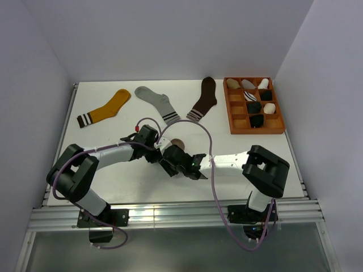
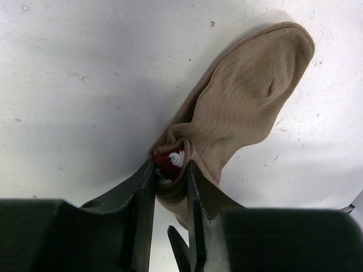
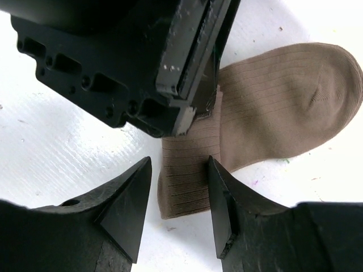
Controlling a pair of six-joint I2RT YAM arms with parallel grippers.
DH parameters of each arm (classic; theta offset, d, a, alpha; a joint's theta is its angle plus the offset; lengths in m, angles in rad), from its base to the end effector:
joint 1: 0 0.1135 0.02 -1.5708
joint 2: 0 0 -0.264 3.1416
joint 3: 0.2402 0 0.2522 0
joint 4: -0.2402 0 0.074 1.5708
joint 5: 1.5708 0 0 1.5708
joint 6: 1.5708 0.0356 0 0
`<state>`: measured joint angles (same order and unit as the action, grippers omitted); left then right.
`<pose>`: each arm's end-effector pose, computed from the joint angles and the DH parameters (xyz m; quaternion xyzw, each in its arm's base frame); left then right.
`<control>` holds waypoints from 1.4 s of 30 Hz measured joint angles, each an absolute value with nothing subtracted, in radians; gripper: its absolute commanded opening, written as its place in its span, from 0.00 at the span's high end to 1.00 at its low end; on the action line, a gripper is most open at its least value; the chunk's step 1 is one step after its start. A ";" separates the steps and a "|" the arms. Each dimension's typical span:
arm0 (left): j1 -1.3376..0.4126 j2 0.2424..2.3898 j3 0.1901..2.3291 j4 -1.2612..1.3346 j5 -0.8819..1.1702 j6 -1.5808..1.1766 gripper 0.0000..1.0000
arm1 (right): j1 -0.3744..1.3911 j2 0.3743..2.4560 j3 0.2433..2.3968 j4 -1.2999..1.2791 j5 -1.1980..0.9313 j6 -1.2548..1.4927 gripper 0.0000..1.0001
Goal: Roll the socks
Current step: Roll the sock at the center of the board.
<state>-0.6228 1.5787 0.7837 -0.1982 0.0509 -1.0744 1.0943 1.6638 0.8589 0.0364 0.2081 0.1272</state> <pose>0.2396 -0.1743 0.1529 -0.2075 0.9356 -0.2298 0.1699 0.1606 0.2950 0.1657 -0.3898 0.8295 0.1444 0.3730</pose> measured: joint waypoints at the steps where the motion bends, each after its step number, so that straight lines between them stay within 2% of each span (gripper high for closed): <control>1: -0.622 1.582 0.787 -0.200 0.055 -1.071 0.86 | 1.095 1.663 0.856 0.040 0.214 0.133 0.48; 9: -0.616 1.587 0.796 -0.208 0.066 -1.050 0.86 | 1.108 1.663 0.849 0.041 0.245 0.148 0.46; 13: -0.614 1.587 0.796 -0.207 0.071 -1.039 0.86 | 1.115 1.659 0.836 0.057 0.249 0.160 0.42; 31: -0.596 1.587 0.796 -0.208 0.087 -1.030 0.86 | 1.126 1.605 0.758 0.012 0.265 0.177 0.43; 42: -0.594 1.587 0.802 -0.216 0.090 -1.008 0.86 | 1.126 1.540 0.842 0.001 0.288 0.090 0.43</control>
<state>-0.5941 1.5867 0.8017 -0.2161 0.0902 -1.0084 1.1263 1.5402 0.8417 0.0006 0.2878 0.0898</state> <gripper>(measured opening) 0.286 0.570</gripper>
